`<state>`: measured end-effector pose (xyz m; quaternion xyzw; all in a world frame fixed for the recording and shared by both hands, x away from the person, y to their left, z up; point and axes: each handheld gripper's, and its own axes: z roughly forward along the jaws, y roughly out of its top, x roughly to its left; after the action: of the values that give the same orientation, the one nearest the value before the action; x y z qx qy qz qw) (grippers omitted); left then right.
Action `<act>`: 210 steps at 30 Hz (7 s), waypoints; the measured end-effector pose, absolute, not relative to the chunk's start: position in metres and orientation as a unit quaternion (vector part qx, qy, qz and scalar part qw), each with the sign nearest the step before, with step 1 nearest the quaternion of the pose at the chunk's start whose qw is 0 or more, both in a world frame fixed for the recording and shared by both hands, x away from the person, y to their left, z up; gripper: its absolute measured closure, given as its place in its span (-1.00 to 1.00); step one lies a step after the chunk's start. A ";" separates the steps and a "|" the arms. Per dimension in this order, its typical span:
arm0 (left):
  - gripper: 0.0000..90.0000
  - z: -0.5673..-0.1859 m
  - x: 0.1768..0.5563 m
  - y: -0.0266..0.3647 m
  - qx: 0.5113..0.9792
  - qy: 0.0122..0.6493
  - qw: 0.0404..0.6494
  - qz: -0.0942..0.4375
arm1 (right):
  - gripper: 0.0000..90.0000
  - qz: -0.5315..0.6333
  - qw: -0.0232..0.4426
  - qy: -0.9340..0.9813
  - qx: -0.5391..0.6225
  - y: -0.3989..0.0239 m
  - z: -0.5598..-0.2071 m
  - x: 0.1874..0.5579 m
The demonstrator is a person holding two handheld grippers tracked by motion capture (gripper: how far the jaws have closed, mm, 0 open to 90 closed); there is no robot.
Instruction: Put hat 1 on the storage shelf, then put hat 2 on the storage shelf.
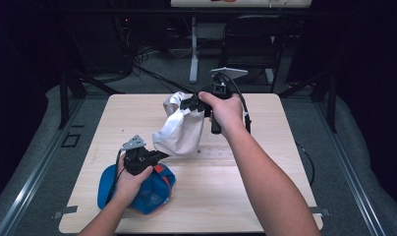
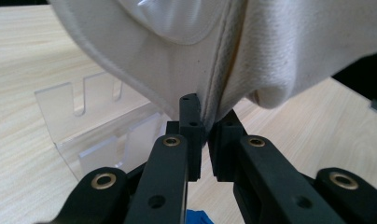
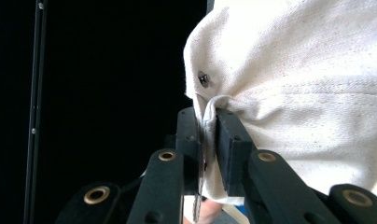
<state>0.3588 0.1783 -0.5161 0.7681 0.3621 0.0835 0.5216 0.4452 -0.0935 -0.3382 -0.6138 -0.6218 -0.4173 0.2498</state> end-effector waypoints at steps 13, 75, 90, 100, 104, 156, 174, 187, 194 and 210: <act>0.89 -0.518 0.358 0.187 0.761 0.372 0.525 0.080 | 0.79 -0.412 0.253 -0.623 -0.615 -0.094 -0.340 0.442; 0.89 -0.531 0.368 0.170 0.811 0.385 0.432 0.088 | 0.77 -0.383 0.202 -0.646 -0.629 -0.093 -0.351 0.446; 0.30 -0.506 0.322 0.203 0.780 0.389 0.471 0.134 | 0.34 -0.414 0.132 -0.654 -0.619 -0.132 -0.344 0.421; 0.20 -0.511 0.308 0.256 0.741 0.461 0.462 0.156 | 0.31 -0.399 0.094 -0.691 -0.596 -0.150 -0.381 0.379; 0.15 -0.520 0.309 0.274 0.735 0.477 0.450 0.172 | 0.31 -0.398 0.098 -0.697 -0.588 -0.151 -0.411 0.363; 0.11 -0.530 0.310 0.291 0.744 0.487 0.409 0.205 | 0.18 -0.418 0.170 -0.707 -0.544 -0.030 -0.577 0.322; 0.12 -0.530 0.310 0.293 0.739 0.490 0.413 0.208 | 0.73 -0.419 0.253 -0.681 -0.545 -0.032 -0.573 0.322; 0.12 -0.530 0.309 0.292 0.739 0.490 0.413 0.210 | 0.73 -0.441 0.256 -0.650 -0.563 -0.064 -0.552 0.312; 0.11 -0.531 0.310 0.291 0.742 0.487 0.410 0.209 | 0.73 -0.435 0.238 -0.639 -0.588 -0.097 -0.540 0.305; 0.12 -0.532 0.310 0.290 0.747 0.485 0.404 0.208 | 0.74 -0.417 0.222 -0.635 -0.612 -0.161 -0.524 0.295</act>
<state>0.3097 0.2896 -0.5318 0.7474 0.4845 0.2078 0.4042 0.2952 -0.1615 -0.5239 -0.6117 -0.6348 -0.4166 0.2221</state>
